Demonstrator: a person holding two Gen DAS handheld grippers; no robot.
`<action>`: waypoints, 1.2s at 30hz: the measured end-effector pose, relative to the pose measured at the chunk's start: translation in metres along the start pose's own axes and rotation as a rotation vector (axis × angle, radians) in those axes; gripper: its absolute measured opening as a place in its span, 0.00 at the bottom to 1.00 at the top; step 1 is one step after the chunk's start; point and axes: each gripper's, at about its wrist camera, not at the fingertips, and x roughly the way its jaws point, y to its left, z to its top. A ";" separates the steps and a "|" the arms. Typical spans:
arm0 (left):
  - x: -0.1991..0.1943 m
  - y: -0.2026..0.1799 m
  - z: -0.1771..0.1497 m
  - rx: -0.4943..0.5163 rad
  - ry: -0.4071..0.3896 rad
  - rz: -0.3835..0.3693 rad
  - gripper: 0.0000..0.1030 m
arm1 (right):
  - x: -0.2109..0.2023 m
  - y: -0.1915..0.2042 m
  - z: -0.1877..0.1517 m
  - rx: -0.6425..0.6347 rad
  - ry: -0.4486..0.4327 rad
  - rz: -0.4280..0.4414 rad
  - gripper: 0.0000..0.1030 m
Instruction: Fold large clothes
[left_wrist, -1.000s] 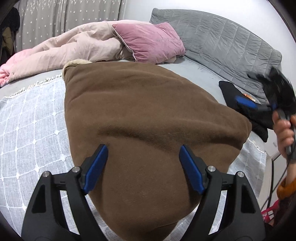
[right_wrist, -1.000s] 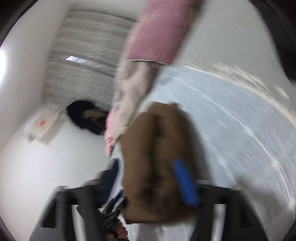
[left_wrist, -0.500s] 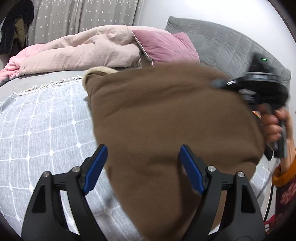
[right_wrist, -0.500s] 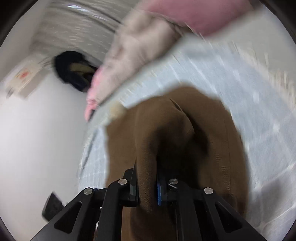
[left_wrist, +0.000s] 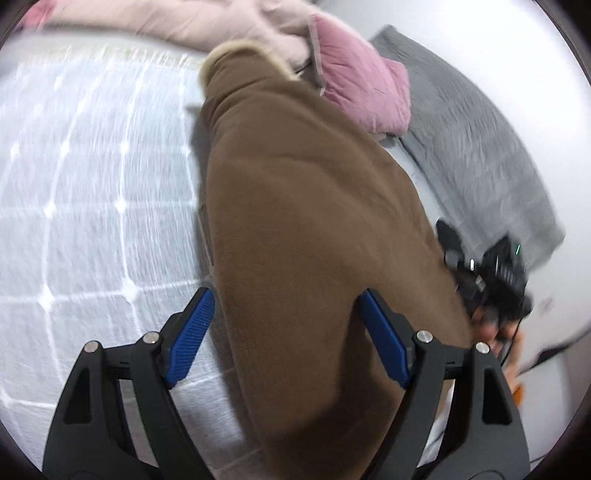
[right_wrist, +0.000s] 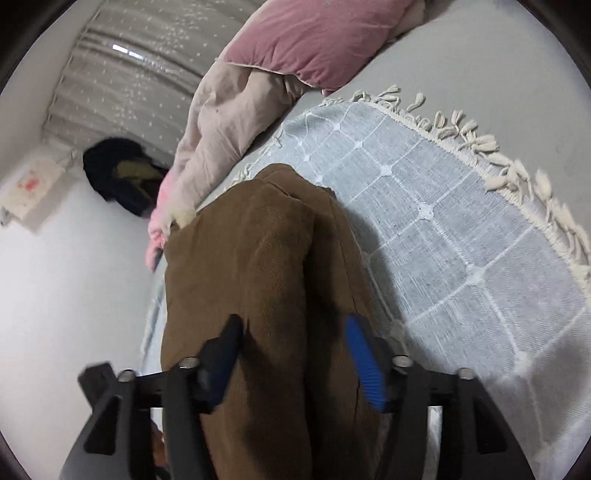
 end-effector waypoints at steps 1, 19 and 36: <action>0.004 0.004 0.002 -0.031 0.011 -0.012 0.79 | 0.003 0.002 0.001 0.001 0.029 -0.001 0.73; 0.046 0.017 0.009 -0.199 0.017 -0.148 0.75 | 0.074 -0.033 0.001 0.060 0.221 0.307 0.50; -0.048 -0.032 0.030 -0.072 -0.104 -0.173 0.58 | -0.015 0.051 -0.038 -0.096 0.062 0.354 0.37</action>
